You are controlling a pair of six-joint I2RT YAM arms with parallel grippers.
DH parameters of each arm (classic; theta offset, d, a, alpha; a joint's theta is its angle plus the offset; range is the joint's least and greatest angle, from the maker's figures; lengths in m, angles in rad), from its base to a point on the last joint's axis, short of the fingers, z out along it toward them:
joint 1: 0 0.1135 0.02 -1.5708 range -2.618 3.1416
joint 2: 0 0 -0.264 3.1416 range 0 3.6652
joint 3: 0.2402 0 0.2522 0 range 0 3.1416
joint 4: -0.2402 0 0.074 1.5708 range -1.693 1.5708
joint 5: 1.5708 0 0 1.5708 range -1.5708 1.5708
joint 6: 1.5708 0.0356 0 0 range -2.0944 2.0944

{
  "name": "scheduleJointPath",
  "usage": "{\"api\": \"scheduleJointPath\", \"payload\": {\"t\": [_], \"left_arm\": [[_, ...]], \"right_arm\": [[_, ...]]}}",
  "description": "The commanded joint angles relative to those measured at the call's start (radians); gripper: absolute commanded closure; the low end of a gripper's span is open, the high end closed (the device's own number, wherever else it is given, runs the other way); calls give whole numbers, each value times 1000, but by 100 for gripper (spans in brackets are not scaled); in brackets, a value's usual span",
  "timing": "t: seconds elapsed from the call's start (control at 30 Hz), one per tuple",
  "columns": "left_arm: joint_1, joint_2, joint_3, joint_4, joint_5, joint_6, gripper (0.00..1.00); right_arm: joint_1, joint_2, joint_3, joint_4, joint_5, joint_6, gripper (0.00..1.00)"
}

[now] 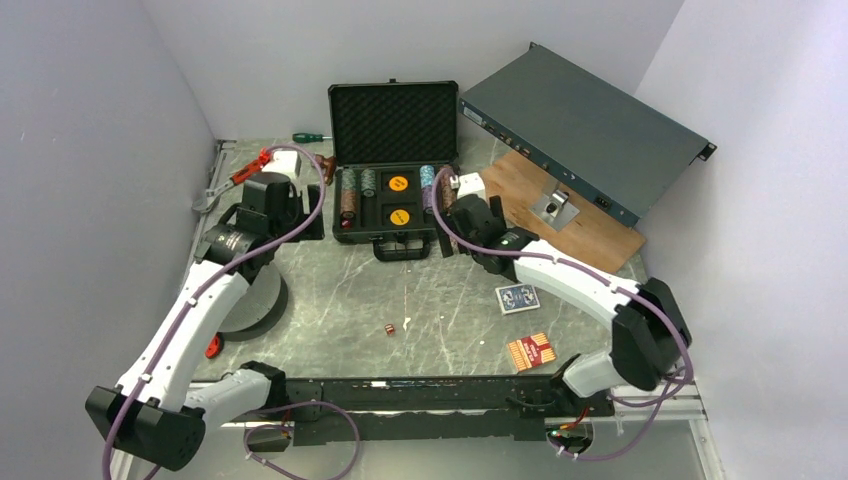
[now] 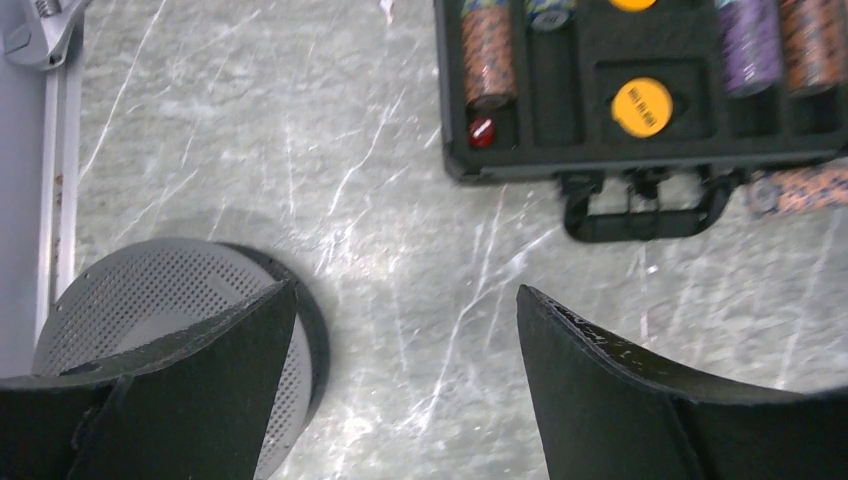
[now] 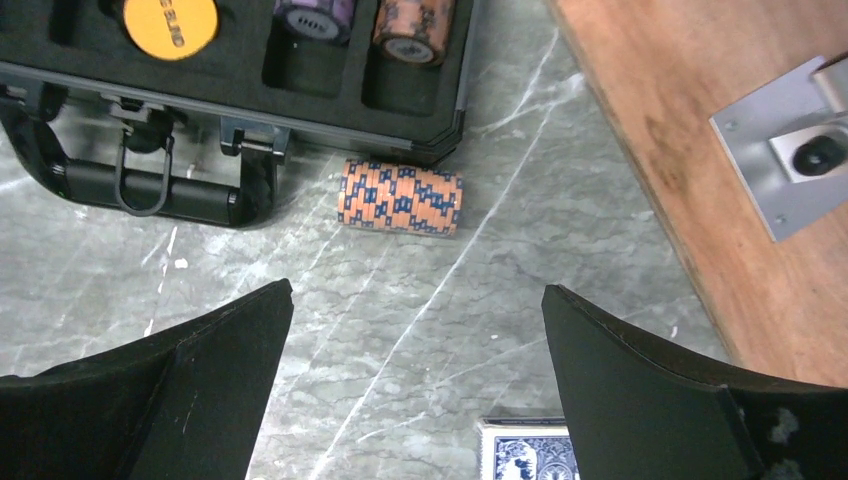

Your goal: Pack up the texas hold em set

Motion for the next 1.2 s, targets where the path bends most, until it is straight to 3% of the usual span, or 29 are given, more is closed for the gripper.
{"api": "scheduleJointPath", "payload": {"t": [0.0,0.23,0.37,0.7,1.17], "left_arm": [[-3,-11,-33,-12,-41,60,15],[-2,-61,-86,48,24,80,13],[-3,-93,-109,70,69,64,1],[-2,-128,-113,78,116,68,0],[-3,-152,-126,77,95,77,0]], "right_arm": [[-3,90,79,-42,-42,29,0],[-3,194,122,-63,-32,66,0],[-4,229,142,-67,-33,84,0],[-3,269,176,-89,-81,118,0],[-4,153,175,-131,-138,161,0]]}}
